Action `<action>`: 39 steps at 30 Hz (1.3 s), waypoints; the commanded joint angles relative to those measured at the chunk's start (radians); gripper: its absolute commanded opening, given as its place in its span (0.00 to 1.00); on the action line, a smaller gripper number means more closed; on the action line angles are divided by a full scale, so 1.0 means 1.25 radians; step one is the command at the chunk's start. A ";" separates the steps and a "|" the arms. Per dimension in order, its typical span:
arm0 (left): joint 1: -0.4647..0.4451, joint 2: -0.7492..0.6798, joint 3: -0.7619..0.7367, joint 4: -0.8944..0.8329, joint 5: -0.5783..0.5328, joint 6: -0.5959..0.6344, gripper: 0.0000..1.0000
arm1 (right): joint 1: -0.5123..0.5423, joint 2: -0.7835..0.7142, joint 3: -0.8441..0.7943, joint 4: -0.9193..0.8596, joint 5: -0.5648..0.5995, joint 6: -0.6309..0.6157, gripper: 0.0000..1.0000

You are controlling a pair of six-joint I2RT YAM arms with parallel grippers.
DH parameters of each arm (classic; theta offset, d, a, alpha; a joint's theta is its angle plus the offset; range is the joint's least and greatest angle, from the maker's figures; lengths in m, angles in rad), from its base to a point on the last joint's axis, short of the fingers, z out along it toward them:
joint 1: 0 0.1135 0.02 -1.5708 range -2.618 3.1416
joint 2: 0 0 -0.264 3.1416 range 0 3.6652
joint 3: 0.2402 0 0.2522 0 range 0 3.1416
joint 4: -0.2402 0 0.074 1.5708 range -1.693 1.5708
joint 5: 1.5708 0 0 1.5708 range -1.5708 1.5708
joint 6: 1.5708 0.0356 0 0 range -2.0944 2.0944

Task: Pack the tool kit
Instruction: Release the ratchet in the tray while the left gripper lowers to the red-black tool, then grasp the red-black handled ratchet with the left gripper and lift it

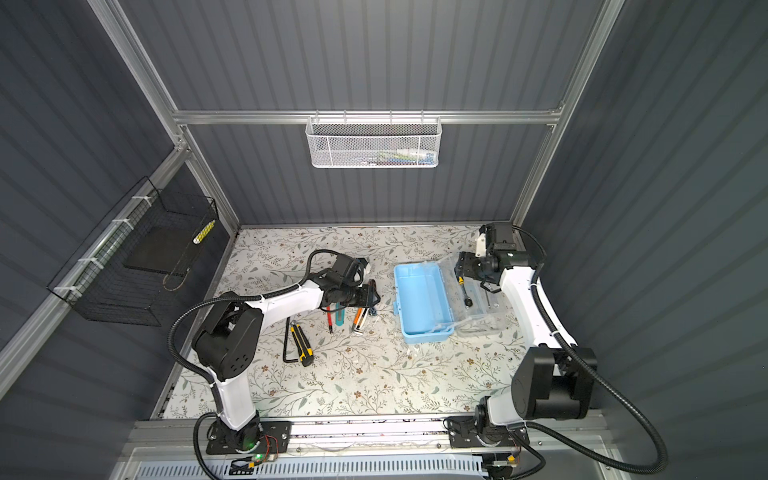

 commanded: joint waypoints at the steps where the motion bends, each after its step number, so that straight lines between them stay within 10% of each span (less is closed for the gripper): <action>1: -0.004 0.038 0.043 -0.037 -0.005 0.005 0.50 | 0.001 -0.024 -0.011 -0.002 0.016 0.001 0.75; 39: -0.006 0.160 0.147 -0.093 -0.037 0.024 0.31 | 0.001 -0.070 -0.030 -0.017 0.033 -0.002 0.77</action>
